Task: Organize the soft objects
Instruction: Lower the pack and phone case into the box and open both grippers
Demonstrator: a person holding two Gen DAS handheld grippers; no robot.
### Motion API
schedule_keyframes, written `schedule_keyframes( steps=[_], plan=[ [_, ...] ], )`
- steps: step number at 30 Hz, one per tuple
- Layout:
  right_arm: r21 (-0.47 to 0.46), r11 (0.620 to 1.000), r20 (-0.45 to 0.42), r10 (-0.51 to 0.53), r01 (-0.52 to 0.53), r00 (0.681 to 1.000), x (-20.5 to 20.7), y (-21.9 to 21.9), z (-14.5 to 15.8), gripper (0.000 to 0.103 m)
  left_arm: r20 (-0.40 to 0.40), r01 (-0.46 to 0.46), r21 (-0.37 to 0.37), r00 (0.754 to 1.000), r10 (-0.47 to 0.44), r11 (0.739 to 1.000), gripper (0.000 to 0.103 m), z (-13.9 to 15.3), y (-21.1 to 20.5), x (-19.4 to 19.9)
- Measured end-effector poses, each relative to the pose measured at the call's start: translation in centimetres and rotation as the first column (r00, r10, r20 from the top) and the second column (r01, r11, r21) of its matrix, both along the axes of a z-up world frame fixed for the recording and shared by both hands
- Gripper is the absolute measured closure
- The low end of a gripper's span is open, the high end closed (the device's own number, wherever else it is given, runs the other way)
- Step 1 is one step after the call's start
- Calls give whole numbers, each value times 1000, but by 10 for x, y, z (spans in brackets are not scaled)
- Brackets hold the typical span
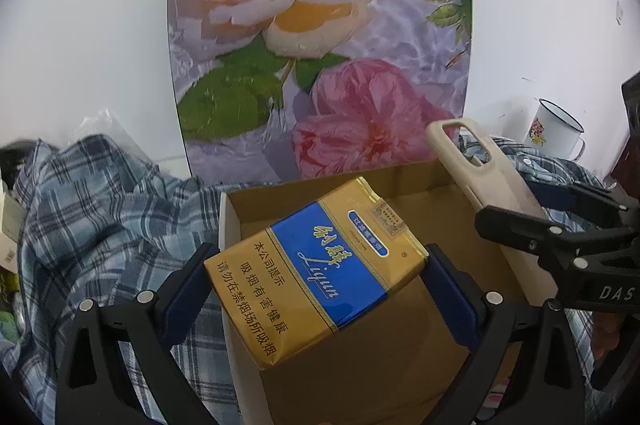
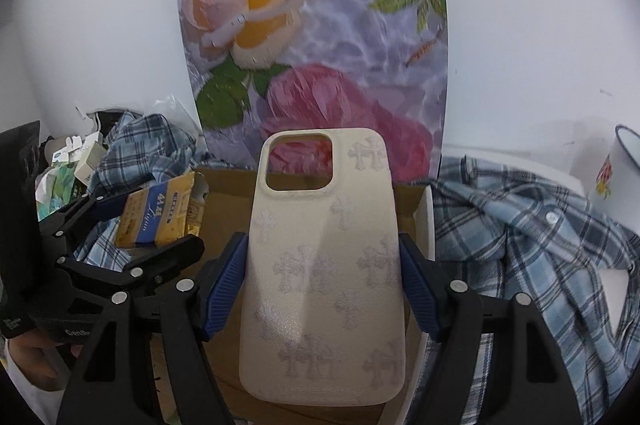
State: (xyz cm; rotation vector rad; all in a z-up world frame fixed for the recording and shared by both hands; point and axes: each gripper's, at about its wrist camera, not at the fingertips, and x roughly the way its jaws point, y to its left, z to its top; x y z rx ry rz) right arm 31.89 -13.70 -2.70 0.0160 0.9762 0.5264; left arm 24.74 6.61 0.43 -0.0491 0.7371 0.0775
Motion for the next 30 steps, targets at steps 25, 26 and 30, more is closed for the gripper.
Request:
schedule_keyframes(
  steps=[25, 26, 30],
  plan=[
    [-44, 999, -104, 15, -20, 994, 6, 6, -25, 31, -47, 21, -23, 999, -22, 1000, 2, -15, -2, 8],
    [-45, 999, -104, 14, -19, 994, 6, 6, -25, 31, -46, 21, -24, 999, -22, 999, 1, -15, -2, 7],
    [-71, 997, -107, 21, -29, 994, 7, 7, -25, 24, -29, 32, -9, 999, -32, 999, 0, -15, -4, 6]
  ],
)
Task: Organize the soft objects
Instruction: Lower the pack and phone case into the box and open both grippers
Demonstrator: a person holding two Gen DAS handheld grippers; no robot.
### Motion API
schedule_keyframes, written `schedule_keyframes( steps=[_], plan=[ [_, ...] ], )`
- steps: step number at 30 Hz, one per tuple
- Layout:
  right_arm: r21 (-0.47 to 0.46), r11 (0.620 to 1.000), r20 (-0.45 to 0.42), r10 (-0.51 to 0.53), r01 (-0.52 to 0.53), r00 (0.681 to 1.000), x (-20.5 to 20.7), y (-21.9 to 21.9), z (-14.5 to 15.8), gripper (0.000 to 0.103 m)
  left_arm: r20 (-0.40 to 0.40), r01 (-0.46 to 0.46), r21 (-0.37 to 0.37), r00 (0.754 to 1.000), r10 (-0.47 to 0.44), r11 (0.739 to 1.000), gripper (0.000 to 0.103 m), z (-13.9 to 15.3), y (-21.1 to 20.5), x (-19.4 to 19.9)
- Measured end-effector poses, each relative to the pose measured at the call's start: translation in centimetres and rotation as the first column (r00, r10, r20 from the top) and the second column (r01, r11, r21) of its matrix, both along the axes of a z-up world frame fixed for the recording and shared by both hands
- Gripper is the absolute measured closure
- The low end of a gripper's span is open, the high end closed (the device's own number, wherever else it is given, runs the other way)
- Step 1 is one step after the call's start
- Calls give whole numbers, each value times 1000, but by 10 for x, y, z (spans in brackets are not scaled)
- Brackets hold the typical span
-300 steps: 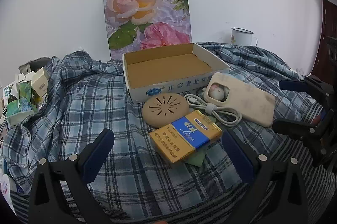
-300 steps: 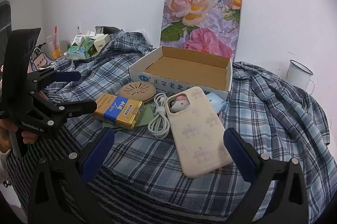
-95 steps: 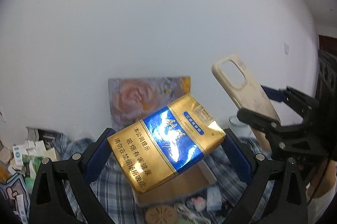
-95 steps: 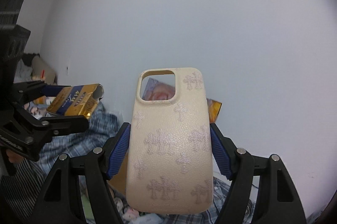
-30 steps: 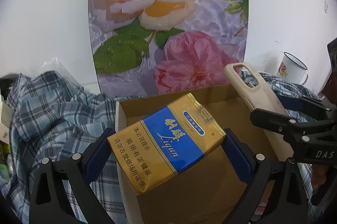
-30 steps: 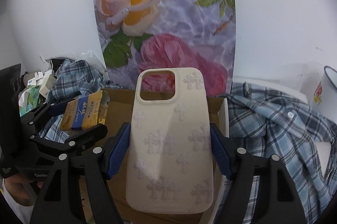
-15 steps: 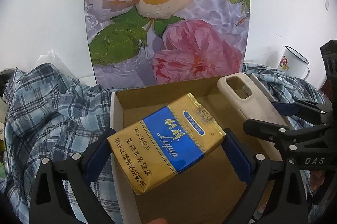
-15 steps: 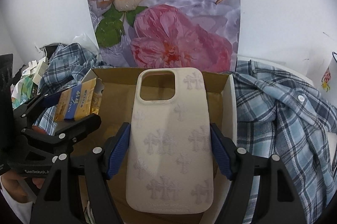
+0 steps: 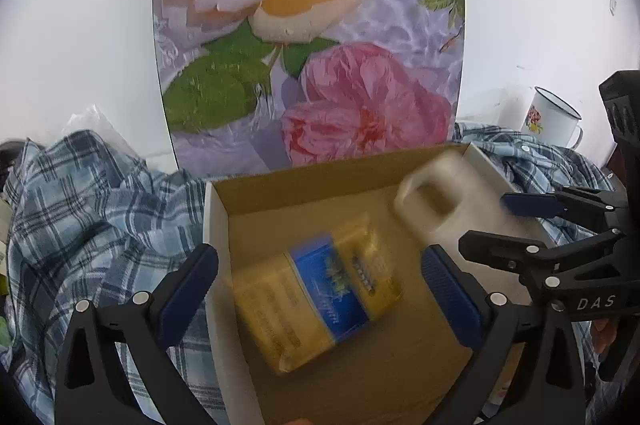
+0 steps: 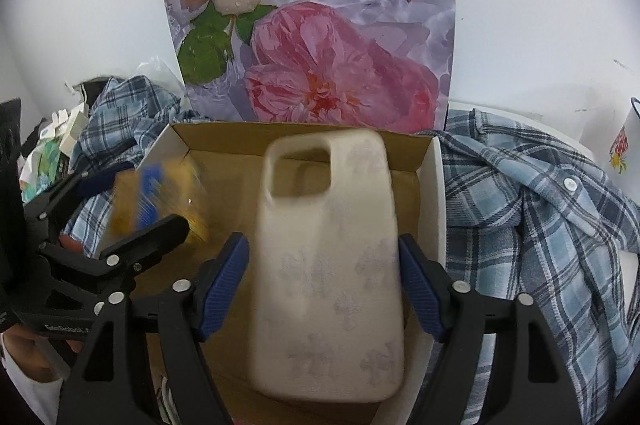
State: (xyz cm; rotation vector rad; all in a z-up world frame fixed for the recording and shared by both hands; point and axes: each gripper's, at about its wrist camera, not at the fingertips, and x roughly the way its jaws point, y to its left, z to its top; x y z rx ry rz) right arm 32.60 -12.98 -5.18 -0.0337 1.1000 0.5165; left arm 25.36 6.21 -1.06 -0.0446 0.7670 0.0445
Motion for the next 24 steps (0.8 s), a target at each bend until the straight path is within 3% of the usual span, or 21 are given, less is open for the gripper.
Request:
schedule_keyframes(
  steps=[7, 11, 24],
  plan=[
    [-1, 1000, 16, -14, 14, 1000, 2, -6, 5, 17, 14, -8, -3, 1000, 8, 1000, 0, 1, 2, -1],
    [17, 1000, 37, -8, 7, 999, 0, -6, 12, 2, 17, -20, 4, 1000, 20, 1000, 0, 0, 4, -2],
    [20, 999, 76, 41, -43, 996, -4, 2, 19, 1, 37, -29, -15, 999, 29, 999, 0, 6, 3, -6]
  ],
)
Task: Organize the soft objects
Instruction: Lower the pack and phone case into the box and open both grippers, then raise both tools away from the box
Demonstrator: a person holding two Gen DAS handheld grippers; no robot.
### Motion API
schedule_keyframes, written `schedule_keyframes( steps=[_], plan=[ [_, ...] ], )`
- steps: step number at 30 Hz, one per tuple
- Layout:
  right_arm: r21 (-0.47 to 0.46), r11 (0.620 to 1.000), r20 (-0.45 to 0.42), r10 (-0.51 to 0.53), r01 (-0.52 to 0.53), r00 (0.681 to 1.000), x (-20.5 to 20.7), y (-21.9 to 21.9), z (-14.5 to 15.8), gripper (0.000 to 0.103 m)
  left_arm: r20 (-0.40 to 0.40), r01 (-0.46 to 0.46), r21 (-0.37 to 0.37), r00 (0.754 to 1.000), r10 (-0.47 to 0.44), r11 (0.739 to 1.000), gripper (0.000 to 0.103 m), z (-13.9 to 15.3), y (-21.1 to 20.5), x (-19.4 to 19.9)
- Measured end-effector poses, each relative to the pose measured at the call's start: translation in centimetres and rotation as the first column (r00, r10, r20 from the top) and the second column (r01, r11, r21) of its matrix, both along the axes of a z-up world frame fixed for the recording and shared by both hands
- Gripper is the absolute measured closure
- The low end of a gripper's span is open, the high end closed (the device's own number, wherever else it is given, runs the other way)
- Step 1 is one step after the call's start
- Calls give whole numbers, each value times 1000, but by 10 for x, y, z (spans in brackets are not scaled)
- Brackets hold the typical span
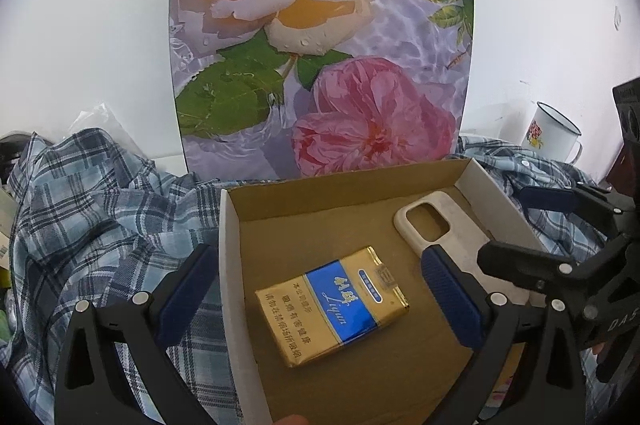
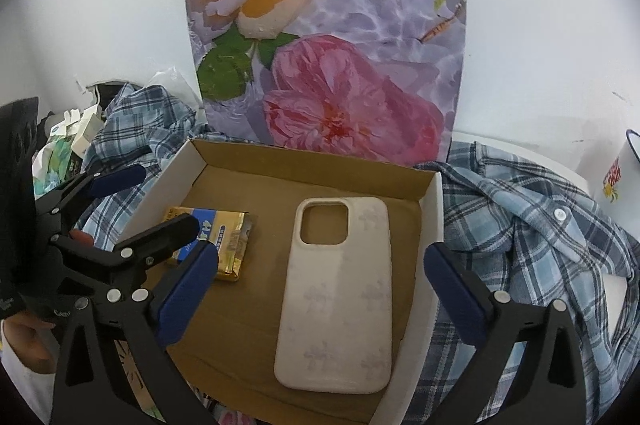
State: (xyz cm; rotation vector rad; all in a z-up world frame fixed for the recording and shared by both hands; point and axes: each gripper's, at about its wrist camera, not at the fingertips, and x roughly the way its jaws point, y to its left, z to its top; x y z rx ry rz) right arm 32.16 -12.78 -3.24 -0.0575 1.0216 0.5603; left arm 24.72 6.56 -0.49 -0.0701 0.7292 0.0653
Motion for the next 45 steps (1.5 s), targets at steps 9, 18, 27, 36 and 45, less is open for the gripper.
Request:
schedule_keyframes(
  steps=[9, 18, 27, 36, 45],
  plan=[
    [-9, 1000, 28, 12, -12, 1000, -1, 3, 2, 0, 5, -10, -18, 1000, 10, 1000, 0, 4, 3, -2],
    [10, 1000, 59, 13, -14, 998, -3, 0, 14, 0, 15, -9, -11, 1000, 9, 1000, 0, 10, 0, -4],
    [23, 1000, 156, 10, -13, 988, -14, -3, 57, 0, 80, 3, -11, 997, -3, 1000, 0, 45, -2, -16],
    [37, 999, 259, 22, -33, 966, -38, -7, 117, 0, 183, 6, -1, 983, -6, 1000, 0, 96, -13, -44],
    [66, 996, 374, 38, -67, 927, -74, -11, 183, 0, 285, 33, 9, 958, -34, 999, 0, 155, -26, -86]
  ],
)
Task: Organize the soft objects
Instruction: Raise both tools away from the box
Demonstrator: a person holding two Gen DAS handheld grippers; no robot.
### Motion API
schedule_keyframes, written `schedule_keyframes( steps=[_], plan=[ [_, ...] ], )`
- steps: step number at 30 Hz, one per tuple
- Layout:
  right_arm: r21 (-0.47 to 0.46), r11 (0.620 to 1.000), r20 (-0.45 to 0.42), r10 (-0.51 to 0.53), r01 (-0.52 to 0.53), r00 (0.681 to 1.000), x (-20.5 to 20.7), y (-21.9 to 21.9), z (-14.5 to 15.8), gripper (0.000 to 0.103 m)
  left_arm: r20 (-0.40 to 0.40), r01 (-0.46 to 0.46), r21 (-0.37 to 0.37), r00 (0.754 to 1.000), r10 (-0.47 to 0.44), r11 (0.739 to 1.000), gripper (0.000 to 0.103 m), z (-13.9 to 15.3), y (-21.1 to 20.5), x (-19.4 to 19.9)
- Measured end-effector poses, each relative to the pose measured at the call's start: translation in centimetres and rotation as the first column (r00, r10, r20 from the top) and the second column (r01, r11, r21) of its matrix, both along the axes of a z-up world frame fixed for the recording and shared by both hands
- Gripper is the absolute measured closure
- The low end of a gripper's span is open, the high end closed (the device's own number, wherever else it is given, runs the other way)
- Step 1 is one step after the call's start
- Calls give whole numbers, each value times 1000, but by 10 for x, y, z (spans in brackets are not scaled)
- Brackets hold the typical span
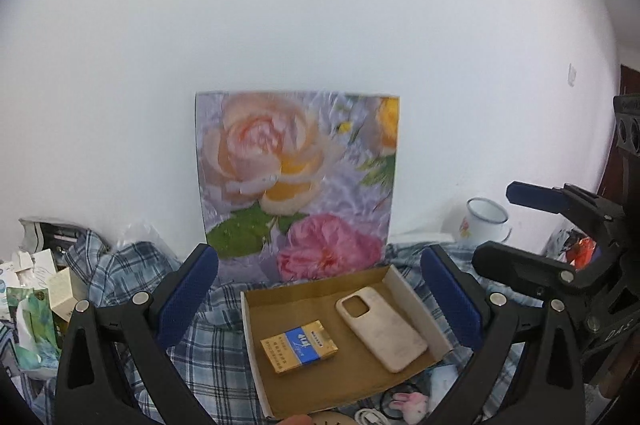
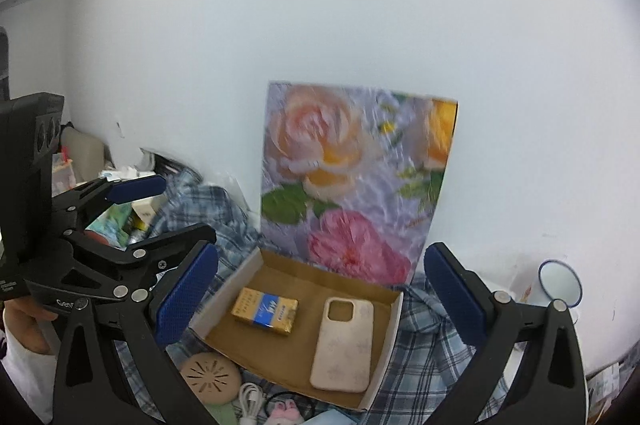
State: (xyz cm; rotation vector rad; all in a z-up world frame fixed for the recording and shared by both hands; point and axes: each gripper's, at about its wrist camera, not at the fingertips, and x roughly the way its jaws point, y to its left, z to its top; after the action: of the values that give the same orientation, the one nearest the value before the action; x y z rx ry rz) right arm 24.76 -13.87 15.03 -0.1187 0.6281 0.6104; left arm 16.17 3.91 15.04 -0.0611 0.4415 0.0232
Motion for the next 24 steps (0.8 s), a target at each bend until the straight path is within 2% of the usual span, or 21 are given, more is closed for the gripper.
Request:
schedule_keyframes(
  steps=[6, 13, 19, 24],
  plan=[
    [-17, 999, 60, 38, -37, 997, -28, 0, 27, 0, 46, 25, -7, 999, -24, 1000, 0, 29, -7, -25],
    [13, 998, 88, 56, -58, 995, -58, -14, 34, 0, 69, 36, 35, 997, -38, 999, 0, 42, -22, -51],
    [57, 996, 119, 60, -67, 991, -84, -29, 24, 0, 72, 78, 25, 994, -79, 997, 0, 33, -35, -71],
    [56, 996, 84, 64, -69, 994, -90, -34, 0, 0, 36, 85, 51, 996, -86, 995, 0, 9, -46, -77]
  ],
)
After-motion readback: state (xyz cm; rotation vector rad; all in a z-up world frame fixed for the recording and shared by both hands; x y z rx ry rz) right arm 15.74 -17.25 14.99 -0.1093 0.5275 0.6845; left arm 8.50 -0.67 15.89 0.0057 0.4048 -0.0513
